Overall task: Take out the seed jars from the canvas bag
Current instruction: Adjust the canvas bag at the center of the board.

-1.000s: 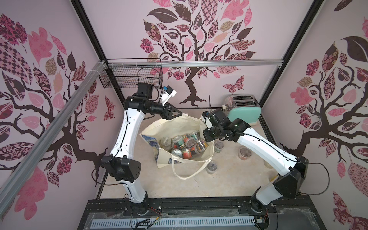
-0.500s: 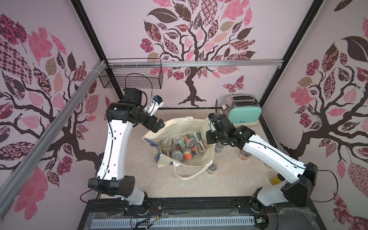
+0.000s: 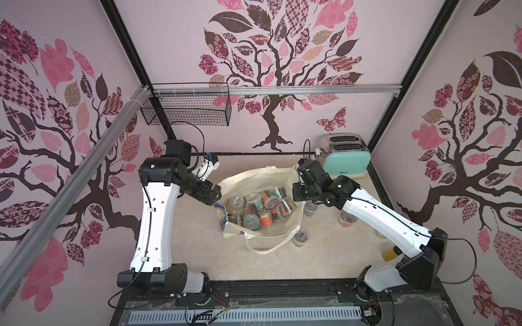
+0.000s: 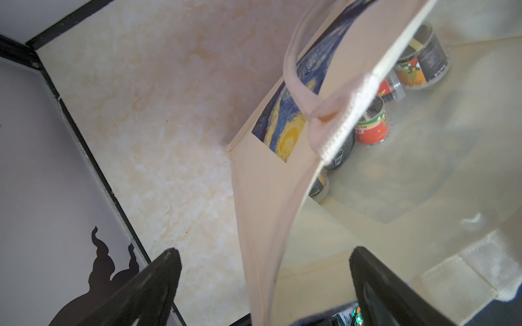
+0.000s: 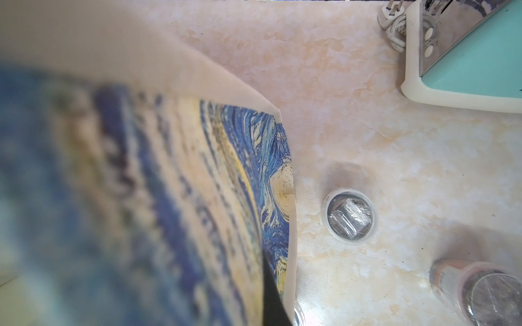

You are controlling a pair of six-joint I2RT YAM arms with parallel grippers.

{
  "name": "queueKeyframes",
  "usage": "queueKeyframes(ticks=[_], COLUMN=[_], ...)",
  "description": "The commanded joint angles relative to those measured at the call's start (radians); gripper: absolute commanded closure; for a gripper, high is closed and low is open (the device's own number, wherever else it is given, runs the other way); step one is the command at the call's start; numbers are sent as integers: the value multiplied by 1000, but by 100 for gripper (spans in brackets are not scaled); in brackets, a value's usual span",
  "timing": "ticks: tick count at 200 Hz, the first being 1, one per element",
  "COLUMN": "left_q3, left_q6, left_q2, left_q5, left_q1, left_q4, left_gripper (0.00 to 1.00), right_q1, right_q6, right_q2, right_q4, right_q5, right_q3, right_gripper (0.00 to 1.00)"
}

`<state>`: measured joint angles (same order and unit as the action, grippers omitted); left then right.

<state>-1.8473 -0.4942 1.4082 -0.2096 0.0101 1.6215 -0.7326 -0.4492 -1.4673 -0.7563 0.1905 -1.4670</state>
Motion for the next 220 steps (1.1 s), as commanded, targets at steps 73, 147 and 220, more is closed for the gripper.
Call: queueKeyframes(ticks=[73, 147, 220], left_q3=[-29, -210, -206], left_q6=[80, -16, -128], left_q2=[104, 235, 228], left_q5=[-39, -196, -365], left_q1=[-20, -13, -6], left_q4=[-54, -282, -328], left_gripper=[100, 100, 100], right_q1=[0, -9, -9], right_q6=[45, 117, 920], right_q2=[57, 143, 245], right_q4=[113, 177, 253], right_q5=[8, -38, -231], right_q3=[17, 108, 98], right_gripper=[93, 42, 27])
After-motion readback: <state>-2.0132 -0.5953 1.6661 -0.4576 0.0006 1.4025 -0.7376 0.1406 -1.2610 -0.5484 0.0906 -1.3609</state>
